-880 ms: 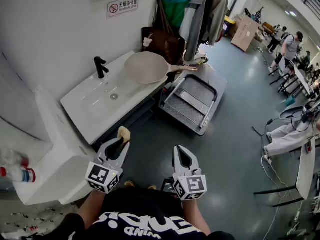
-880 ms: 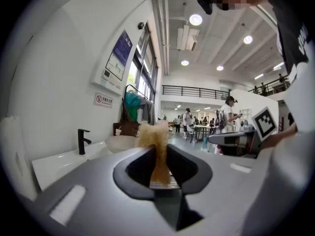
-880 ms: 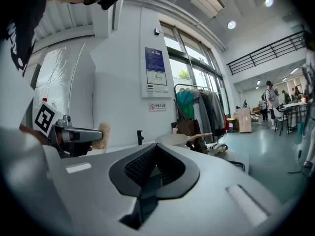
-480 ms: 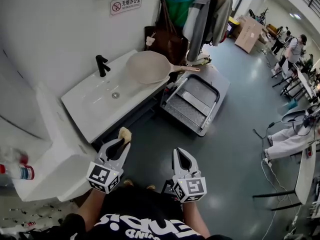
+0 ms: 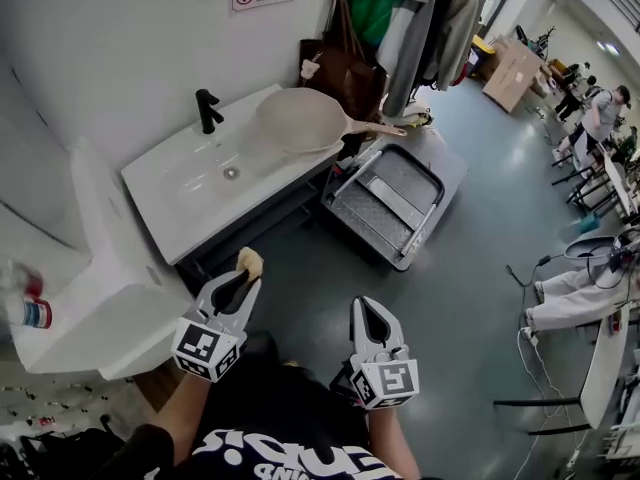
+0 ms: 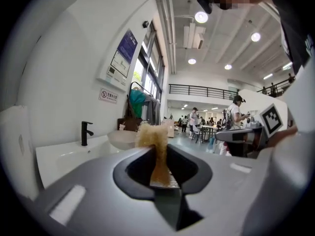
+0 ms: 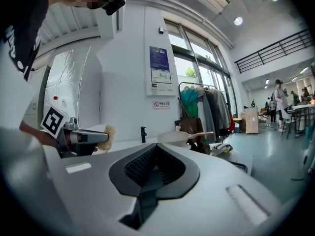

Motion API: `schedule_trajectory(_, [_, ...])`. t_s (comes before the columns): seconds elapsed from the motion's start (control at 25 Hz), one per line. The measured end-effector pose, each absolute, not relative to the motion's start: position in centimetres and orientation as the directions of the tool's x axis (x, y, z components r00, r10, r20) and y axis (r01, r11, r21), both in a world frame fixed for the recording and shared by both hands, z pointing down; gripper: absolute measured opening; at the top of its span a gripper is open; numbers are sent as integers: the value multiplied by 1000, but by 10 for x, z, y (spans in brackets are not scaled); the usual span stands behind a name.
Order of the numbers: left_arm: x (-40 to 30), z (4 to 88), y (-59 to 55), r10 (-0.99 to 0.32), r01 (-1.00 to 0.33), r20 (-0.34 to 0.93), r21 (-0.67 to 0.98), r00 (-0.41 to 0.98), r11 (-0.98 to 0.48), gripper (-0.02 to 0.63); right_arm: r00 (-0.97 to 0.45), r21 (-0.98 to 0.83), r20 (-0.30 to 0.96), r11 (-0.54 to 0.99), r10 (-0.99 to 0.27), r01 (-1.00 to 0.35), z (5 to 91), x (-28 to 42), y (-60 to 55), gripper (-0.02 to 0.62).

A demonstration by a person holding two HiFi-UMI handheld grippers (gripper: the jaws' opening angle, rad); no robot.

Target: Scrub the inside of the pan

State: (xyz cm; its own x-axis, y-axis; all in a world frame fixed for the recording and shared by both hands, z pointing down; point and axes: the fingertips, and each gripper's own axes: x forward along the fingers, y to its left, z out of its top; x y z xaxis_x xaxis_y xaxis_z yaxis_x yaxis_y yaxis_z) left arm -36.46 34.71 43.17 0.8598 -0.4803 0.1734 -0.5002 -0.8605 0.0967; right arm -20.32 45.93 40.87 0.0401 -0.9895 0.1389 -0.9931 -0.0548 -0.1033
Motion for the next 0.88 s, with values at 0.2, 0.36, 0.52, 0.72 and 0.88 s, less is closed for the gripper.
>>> schedule_trajectory(0.2, [-352, 435, 350, -485, -504, 170, 99, 858, -858, 67, 27, -115, 137, -43, -990, -992, 416, -191, 456, 9])
schedule_trajectory(0.36, [-334, 435, 333, -485, -503, 162, 98, 859, -859, 67, 19, -119, 129, -35, -991, -992, 417, -177, 439, 9])
schedule_trajectory(0.52, [-316, 436, 307, -484, -501, 152, 102, 862, -860, 67, 16, -115, 132, -31, -991, -993, 421, -161, 415, 9])
schedule_trajectory(0.72, [-286, 433, 268, -480, -495, 139, 103, 866, -863, 67, 6, -114, 121, -20, -993, -993, 421, -135, 376, 9])
schedule_trajectory(0.88, [-263, 434, 231, -475, -490, 140, 103, 869, -866, 67, -2, -123, 116, -12, -993, -992, 424, -115, 338, 9])
